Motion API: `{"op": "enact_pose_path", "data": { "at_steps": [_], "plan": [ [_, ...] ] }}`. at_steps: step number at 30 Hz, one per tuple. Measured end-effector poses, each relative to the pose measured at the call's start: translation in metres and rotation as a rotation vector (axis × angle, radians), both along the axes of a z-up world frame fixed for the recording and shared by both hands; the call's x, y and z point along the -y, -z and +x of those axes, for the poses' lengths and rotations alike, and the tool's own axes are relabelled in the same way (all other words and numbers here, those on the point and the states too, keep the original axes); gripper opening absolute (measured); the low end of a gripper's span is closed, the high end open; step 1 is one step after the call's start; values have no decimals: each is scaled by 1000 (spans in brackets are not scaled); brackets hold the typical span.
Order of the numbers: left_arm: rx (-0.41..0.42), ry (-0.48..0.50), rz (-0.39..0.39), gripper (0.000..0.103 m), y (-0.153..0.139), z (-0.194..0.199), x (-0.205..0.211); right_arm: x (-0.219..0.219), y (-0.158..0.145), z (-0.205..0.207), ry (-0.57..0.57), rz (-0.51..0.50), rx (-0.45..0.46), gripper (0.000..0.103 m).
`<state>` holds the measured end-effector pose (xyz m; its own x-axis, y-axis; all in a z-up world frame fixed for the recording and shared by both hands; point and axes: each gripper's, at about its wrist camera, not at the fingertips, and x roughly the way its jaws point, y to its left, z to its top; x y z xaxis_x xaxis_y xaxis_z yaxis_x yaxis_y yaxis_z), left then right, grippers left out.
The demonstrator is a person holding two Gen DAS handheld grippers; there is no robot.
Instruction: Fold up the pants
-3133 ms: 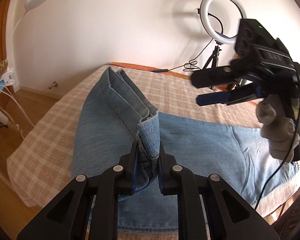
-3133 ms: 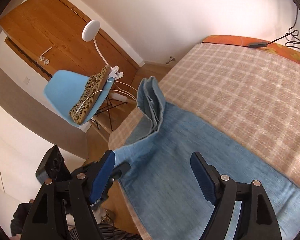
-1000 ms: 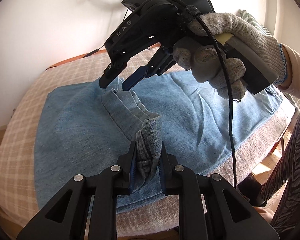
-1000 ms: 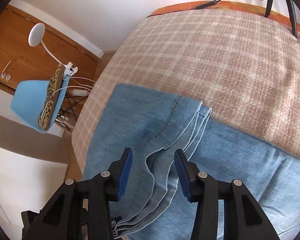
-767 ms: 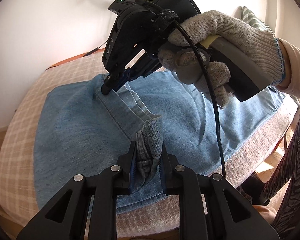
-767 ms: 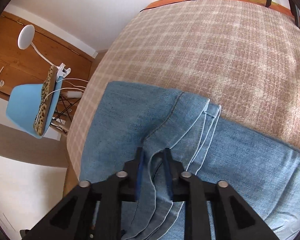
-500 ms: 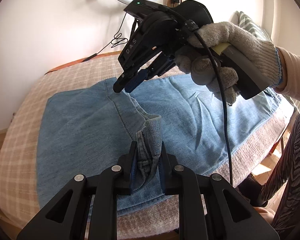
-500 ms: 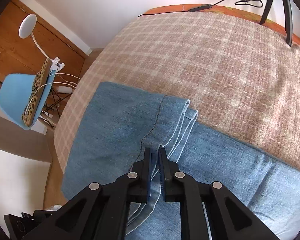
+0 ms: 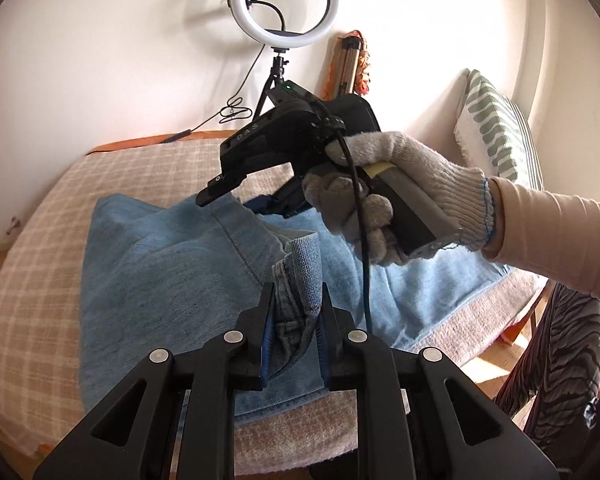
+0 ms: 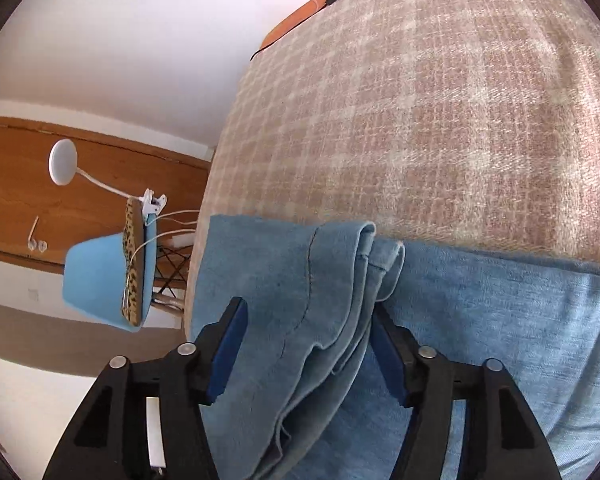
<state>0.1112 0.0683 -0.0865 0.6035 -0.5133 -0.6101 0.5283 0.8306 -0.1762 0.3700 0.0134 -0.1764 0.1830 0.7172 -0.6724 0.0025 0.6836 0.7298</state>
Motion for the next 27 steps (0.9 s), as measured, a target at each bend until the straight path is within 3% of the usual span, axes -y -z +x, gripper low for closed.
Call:
{"op": "enact_pose_path", "data": {
  "at_steps": [1, 5, 8, 12, 27],
  "plan": [
    [-5, 10, 11, 16, 2, 0, 4, -3, 0, 2, -4, -7, 6, 22],
    [-9, 45, 28, 16, 4, -4, 16, -15, -28, -6, -38, -141, 128, 11],
    [-1, 71, 32, 16, 1, -5, 29, -4, -55, -17, -44, -229, 228, 10],
    [6, 117, 36, 16, -4, -7, 55, 37, -82, -26, -5, -242, 277, 10],
    [16, 251, -45, 16, -30, -22, 159, 168, -111, -69, 135, -311, 312, 9]
  ]
}}
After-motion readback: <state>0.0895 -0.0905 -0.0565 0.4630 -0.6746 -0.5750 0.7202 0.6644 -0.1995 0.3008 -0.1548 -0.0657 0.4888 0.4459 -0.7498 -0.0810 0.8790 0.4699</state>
